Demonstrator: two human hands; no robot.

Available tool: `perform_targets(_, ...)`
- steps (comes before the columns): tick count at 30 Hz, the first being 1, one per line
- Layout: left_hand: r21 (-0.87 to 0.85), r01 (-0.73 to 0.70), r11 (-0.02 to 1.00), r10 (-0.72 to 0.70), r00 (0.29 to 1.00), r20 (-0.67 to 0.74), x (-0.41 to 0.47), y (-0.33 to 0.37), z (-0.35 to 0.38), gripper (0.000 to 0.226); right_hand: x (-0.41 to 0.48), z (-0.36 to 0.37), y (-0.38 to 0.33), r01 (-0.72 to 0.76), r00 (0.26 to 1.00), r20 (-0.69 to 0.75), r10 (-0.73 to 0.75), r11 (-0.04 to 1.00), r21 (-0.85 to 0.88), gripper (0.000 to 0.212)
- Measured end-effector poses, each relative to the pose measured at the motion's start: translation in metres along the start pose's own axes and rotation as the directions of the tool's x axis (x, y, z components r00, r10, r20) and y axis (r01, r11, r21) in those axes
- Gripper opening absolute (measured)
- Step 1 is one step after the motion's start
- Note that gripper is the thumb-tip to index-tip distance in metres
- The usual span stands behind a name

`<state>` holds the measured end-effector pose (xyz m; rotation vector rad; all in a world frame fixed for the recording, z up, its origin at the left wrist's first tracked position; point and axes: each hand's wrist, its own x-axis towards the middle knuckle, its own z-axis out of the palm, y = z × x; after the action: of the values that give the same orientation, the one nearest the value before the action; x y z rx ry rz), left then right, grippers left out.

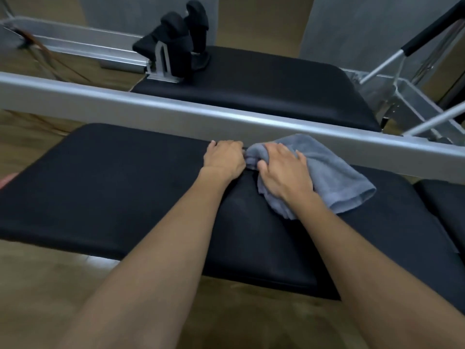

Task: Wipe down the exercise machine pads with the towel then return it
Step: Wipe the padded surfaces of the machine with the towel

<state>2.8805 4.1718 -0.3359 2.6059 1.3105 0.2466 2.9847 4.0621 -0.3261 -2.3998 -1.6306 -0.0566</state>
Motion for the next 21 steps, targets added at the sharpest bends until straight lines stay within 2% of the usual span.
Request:
perform_targets(3,0.005,0.017,1.000,-0.017,1.000,0.001,0.003,0.001,0.003,0.031,0.041,0.006,-0.003,-0.067,0.997,0.035,0.068,0.997,-0.038,0.036)
perform_targets(6,0.000,0.046,0.999,-0.046,0.998,0.042,0.004,0.001,0.000,0.032,0.037,0.010,-0.008,-0.075,0.997,0.000,0.075,0.996,-0.042,0.037)
perform_targets(10,-0.062,-0.025,0.998,0.033,0.992,0.121,-0.002,-0.001,-0.011,0.041,-0.008,0.005,-0.019,-0.011,0.999,-0.030,0.011,1.000,-0.023,0.046)
perform_targets(13,-0.090,-0.046,0.995,0.062,0.983,0.176,-0.004,-0.006,-0.018,0.044,-0.065,-0.005,-0.033,0.034,0.998,0.043,-0.034,0.999,-0.003,0.059)
perform_targets(16,-0.126,-0.003,0.992,0.027,0.983,0.184,-0.007,-0.006,-0.026,0.043,-0.111,-0.016,-0.038,0.119,0.990,0.068,-0.121,0.992,0.033,0.066)
perform_targets(21,-0.081,0.041,0.996,-0.032,0.994,0.103,-0.019,-0.001,-0.036,0.038,-0.116,-0.018,-0.030,0.184,0.979,0.066,-0.195,0.974,0.135,0.064)
